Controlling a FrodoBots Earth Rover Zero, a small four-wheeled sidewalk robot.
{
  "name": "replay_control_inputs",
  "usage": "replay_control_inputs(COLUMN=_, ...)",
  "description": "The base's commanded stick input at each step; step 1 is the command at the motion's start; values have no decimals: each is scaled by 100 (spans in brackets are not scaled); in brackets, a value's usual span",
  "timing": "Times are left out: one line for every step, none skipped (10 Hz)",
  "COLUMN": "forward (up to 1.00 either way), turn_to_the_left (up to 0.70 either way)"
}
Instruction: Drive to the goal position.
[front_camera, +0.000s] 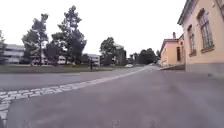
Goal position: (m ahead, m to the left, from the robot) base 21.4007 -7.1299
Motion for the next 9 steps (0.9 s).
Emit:
replay_control_inputs(forward=0, turn_to_the_left=-45)
replay_control_inputs(forward=26, turn_to_the_left=-35)
replay_control_inputs(forward=45, turn_to_the_left=-27)
replay_control_inputs(forward=45, turn_to_the_left=-27)
replay_control_inputs(forward=45, turn_to_the_left=-27)
replay_control_inputs(forward=45, turn_to_the_left=0)
replay_control_inputs(forward=45, turn_to_the_left=0)
replay_control_inputs(forward=45, turn_to_the_left=0)
replay_control_inputs(forward=45, turn_to_the_left=0)
